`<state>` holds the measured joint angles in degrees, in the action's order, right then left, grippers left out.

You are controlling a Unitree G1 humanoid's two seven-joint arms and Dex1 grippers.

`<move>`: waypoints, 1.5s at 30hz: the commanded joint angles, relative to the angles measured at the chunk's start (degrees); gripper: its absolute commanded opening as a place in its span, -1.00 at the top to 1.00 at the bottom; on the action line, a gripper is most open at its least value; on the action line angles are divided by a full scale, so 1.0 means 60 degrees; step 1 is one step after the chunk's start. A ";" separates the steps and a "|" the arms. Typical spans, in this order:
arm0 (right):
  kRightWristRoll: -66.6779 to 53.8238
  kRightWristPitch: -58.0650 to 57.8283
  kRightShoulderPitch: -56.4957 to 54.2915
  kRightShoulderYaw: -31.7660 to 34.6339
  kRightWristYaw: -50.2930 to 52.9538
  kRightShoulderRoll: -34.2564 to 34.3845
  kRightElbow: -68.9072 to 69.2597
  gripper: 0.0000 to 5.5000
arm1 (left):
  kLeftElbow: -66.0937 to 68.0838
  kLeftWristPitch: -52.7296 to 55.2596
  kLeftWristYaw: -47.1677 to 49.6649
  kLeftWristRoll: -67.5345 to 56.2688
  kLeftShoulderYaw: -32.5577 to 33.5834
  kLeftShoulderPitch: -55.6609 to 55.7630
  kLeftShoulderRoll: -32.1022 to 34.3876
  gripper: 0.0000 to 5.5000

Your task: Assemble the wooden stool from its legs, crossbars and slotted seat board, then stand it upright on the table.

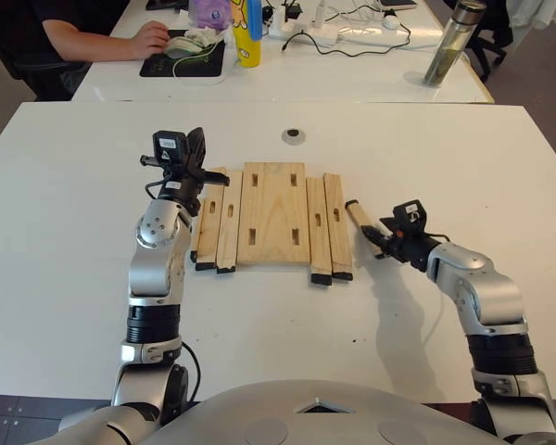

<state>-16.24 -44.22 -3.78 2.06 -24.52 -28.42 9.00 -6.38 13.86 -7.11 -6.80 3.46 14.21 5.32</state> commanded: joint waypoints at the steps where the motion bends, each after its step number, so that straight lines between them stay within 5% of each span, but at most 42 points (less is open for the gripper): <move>1: -0.0481 -0.0642 -0.0220 0.0453 0.0168 0.0420 0.0040 0.10 | -0.0041 0.0073 0.0021 -0.0022 -0.0023 -0.0053 -0.0013 1.00; 21: 0.0692 -0.0355 -0.0347 -0.0618 0.0214 0.0270 -0.0950 0.10 | -0.0019 0.0076 0.0068 -0.0008 -0.0125 0.0026 -0.0092 1.00; 29: 0.0778 -0.0118 -0.0460 -0.0832 0.0083 0.0230 -0.1285 0.49 | 0.0215 0.0034 0.0026 -0.0034 -0.0069 0.0255 -0.0057 1.00; 34: 0.0735 0.0304 -0.0561 -0.0448 0.0292 0.0483 -0.1521 0.53 | 0.0310 0.0213 -0.0269 -0.0377 -0.0041 0.0466 -0.0085 1.00; 45: 0.0075 0.3027 -0.1964 0.1189 0.0602 0.1202 -0.1248 0.53 | -0.0096 0.2282 -0.1275 -0.4071 0.0957 0.1472 -0.0615 0.47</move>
<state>-13.71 -29.72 -12.41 7.39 -20.14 -22.64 -0.47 -5.53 23.37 -13.95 -25.90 7.37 19.91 2.08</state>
